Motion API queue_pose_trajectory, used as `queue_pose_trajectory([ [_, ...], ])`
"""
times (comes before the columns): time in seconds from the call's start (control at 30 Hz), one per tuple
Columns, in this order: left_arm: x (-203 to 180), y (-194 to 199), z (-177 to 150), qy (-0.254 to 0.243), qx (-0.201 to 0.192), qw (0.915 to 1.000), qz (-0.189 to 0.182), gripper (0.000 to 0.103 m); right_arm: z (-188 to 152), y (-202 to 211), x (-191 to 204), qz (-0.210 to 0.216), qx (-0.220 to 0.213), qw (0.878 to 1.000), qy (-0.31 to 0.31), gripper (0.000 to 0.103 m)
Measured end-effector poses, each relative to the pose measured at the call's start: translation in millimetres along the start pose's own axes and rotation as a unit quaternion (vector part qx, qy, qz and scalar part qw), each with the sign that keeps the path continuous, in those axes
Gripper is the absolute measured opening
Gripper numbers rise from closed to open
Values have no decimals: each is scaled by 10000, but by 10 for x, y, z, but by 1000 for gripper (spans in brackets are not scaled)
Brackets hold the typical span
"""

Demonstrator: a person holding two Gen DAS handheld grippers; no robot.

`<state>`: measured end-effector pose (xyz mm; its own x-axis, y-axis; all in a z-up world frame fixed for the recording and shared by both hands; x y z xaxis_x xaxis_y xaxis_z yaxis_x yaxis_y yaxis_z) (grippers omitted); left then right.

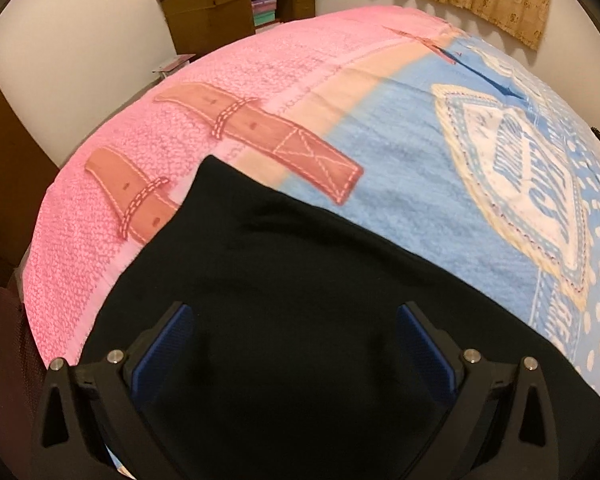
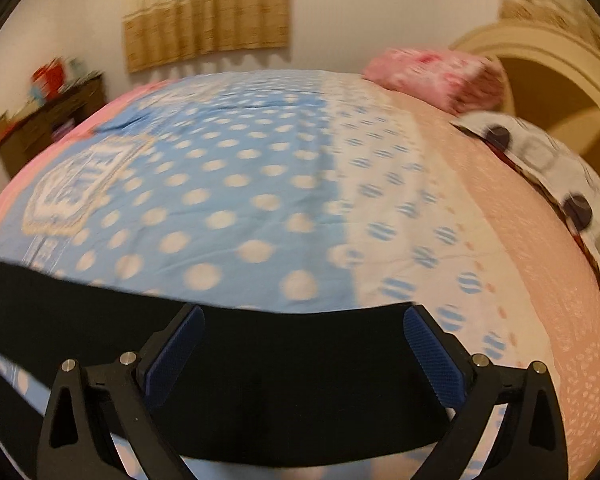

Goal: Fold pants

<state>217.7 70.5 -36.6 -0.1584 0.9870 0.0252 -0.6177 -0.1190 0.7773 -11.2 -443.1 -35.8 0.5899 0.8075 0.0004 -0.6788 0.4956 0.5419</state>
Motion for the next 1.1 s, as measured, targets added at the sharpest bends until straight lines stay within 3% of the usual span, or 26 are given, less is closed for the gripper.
queue_pose_trajectory([
  [0.1, -6, -35, -26, 10, -21, 10000, -8, 103, -4, -64, -377, -137, 119, 9987, -466, 86],
  [0.27, -95, -69, 5, -25, -37, 10000, 3, 103, -71, -219, -849, -173, 315, 9913, -1264, 80],
  [0.5, -39, 18, 65, -11, -170, 9998, 127, 103, -147, -630, -699, -52, 833, 9936, -755, 79],
  [0.53, 6, 40, 79, 15, -206, 9997, 162, 103, -183, -682, -665, -14, 913, 9934, -694, 74],
  [0.57, 61, 64, 94, 53, -254, 9995, 205, 103, -219, -710, -633, 22, 960, 9934, -633, 62],
  [0.63, 202, 104, 125, 187, -332, 9988, 294, 103, -243, -674, -577, -110, 833, 9960, -313, 53],
  [0.7, 349, 115, 156, 370, -357, 9979, 393, 103, -256, -627, -548, 150, 755, 9968, -231, 26],
  [0.73, 407, 122, 162, 449, -390, 9971, 467, 103, -259, -610, -550, 231, 739, 9967, -261, 22],
  [0.93, 370, 31, 295, 580, -386, 9960, 555, 103, -252, -313, -470, -150, 24, 9998, -88, 20],
  [1.1, 143, -273, 431, 813, 50, 9936, 784, 103, -296, -327, -401, -280, 84, 9995, 135, 20],
])
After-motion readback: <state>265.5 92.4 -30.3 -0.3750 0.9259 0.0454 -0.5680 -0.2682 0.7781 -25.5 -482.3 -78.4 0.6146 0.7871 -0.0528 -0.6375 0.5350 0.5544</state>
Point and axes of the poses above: each gripper's, at about its wrist camera, not at the fingertips, and y roughly against the way its jaws point, x to its left, z to its top, the point moved 1 cm from there along -y, roughly the way its jaws point, and after that the axes turned 12 degrees about -x, right-handed, at the moved point
